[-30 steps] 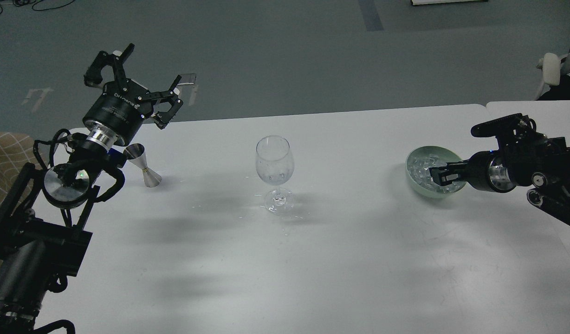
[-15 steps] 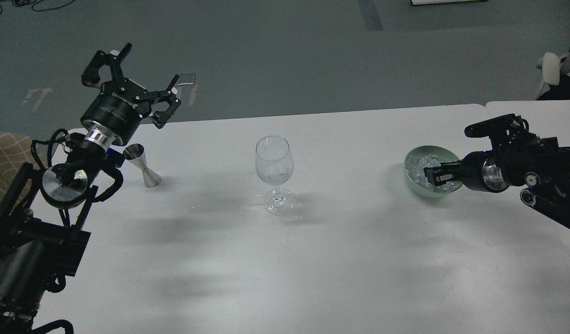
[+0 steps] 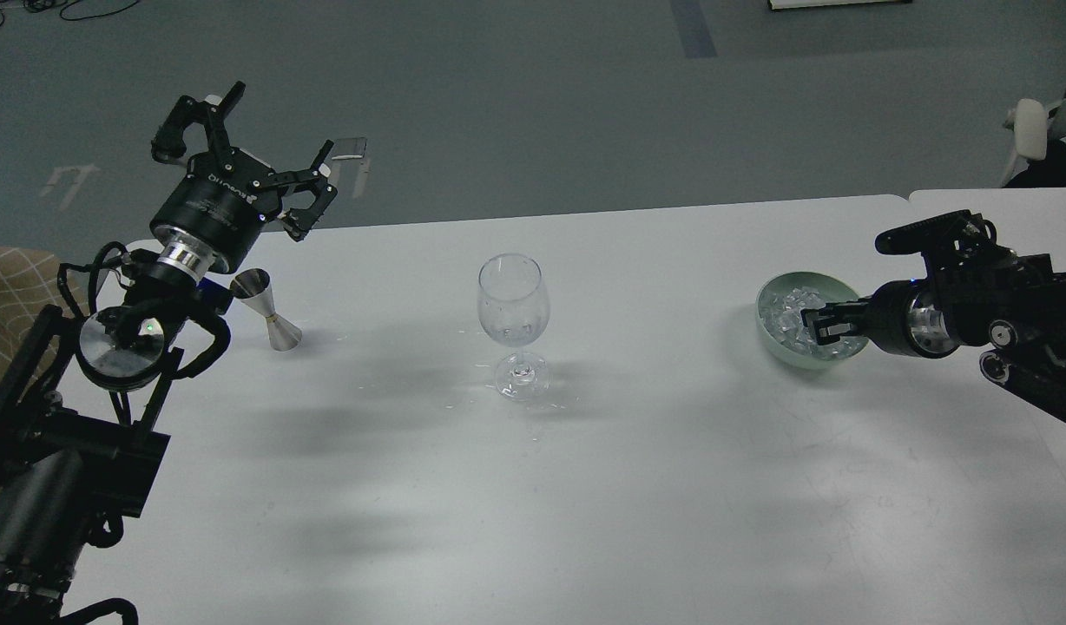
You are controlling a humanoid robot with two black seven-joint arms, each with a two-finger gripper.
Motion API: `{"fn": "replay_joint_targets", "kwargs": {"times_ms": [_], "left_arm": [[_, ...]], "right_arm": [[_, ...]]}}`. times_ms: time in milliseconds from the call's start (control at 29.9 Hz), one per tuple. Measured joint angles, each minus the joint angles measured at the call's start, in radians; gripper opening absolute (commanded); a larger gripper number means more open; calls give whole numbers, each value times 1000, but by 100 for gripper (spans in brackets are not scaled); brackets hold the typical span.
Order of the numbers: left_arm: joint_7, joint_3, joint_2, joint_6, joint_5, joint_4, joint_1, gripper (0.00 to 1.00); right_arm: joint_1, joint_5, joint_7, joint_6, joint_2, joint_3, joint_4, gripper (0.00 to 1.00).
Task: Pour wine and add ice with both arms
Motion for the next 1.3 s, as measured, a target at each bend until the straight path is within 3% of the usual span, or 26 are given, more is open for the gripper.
{"fn": "replay_joint_targets", "kwargs": {"times_ms": [368,668,869,1136,1303], "left_arm": [[-1,0,-2,0,0,2,0,98],[0,-1,5,1,1,1,-3,98],[0,1,6,1,2,1,-6,98],[0,2,8,2,3,0,-6,98],[1,-3,14,2,3,0,-3,98]], "right_arm": [[0,10,6,0,-34,12,26,21],[0,15,8,5,-184,120,197,20],[-1,15,2,8,-219,194,307,19],[50,12,-2,8,-124,264,391,18],[141,12,-48,8,-3,266,407,19]]}}
